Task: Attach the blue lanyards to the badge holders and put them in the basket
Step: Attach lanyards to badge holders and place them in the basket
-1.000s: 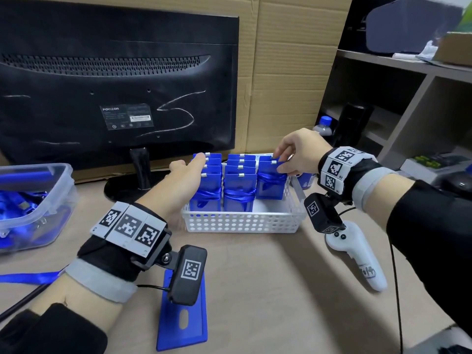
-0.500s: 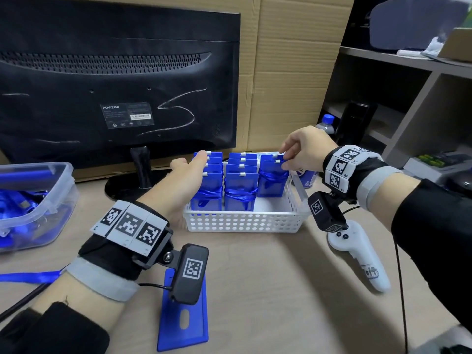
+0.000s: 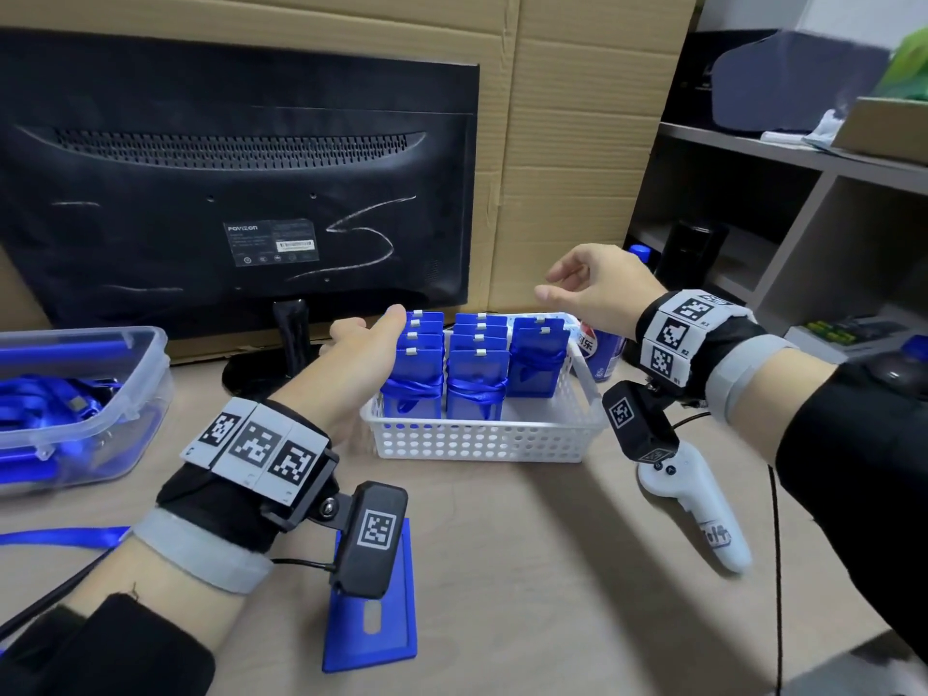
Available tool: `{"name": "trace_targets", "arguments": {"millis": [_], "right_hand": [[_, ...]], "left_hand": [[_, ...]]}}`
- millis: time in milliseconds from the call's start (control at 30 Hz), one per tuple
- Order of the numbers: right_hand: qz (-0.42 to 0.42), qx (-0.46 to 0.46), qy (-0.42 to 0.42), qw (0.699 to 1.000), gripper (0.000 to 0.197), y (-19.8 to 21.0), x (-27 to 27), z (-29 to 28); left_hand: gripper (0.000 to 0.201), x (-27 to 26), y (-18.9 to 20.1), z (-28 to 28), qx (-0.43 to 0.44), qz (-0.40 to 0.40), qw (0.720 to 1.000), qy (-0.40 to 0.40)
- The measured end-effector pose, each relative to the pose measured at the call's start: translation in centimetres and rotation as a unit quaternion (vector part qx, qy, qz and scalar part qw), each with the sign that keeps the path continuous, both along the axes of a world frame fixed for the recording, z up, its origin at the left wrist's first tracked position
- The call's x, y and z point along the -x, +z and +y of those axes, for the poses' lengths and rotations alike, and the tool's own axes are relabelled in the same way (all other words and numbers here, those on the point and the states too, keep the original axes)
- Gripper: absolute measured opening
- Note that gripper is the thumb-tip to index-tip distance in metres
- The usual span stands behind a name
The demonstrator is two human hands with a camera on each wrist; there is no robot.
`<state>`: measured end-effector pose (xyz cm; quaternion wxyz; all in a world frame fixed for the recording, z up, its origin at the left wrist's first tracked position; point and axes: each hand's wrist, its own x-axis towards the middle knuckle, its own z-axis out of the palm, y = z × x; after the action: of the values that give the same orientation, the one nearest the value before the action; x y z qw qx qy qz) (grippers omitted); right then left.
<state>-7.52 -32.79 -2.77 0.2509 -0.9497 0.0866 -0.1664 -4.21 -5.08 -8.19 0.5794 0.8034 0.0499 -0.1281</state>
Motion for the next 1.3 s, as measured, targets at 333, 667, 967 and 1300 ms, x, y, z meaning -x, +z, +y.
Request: {"name": "trace_targets", "arguments": {"millis": [333, 667, 967, 1300], "right_hand": [[0.316, -0.003, 0.282, 0.906, 0.026, -1.1, 4.4, 15.0], [0.395, 0.289, 0.273, 0.828, 0.050, -6.2, 6.9, 23.6], [0.276, -0.117, 0.365, 0.881, 0.012, -3.8, 4.0, 27.5], [0.366, -0.014, 0.363, 0.857, 0.044, -4.8, 3.1, 37.3]], "left_hand": [[0.065, 3.0, 2.0, 6.1, -0.018, -0.057, 0.995, 0.085], [0.098, 7.3, 3.8, 16.1, 0.008, -0.034, 0.992, 0.122], [0.089, 11.0, 3.9, 22.5, -0.032, -0.003, 0.999, -0.035], [0.029, 12.1, 2.9, 28.8, -0.068, -0.013, 0.997, 0.025]]}}
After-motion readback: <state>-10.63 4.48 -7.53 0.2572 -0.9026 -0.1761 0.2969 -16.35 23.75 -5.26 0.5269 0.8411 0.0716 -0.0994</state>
